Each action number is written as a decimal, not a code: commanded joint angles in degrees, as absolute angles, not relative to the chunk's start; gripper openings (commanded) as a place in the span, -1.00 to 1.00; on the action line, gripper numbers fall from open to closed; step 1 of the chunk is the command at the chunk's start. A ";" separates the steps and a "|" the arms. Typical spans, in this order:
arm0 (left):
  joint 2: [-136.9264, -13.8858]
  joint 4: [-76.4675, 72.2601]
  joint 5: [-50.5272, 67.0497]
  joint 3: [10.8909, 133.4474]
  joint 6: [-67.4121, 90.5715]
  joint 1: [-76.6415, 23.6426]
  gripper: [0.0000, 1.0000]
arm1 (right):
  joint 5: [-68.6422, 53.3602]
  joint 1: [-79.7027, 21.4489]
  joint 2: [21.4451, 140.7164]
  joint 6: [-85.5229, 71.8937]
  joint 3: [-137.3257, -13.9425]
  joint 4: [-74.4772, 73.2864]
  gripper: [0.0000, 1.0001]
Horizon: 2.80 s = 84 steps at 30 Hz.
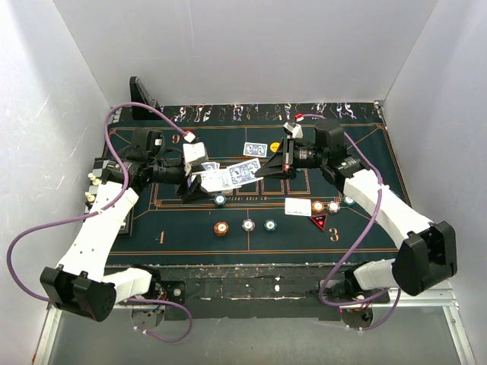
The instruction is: Distribute texas hold em gaming equipment
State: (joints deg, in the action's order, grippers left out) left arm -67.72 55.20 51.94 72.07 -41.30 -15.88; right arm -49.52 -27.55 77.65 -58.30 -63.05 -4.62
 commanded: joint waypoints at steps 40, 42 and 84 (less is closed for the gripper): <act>-64.86 48.52 61.00 71.89 -28.92 -15.82 -1.00 | -24.87 -18.81 130.07 -51.85 -107.93 -19.86 -0.97; -65.13 48.43 60.82 72.33 -29.09 -15.73 -1.00 | -24.79 -18.98 130.43 -52.73 -107.67 -20.56 -0.97; -65.92 47.90 59.24 71.54 -33.49 -15.82 -1.00 | -44.47 -31.10 80.76 -58.98 -72.51 -7.56 0.76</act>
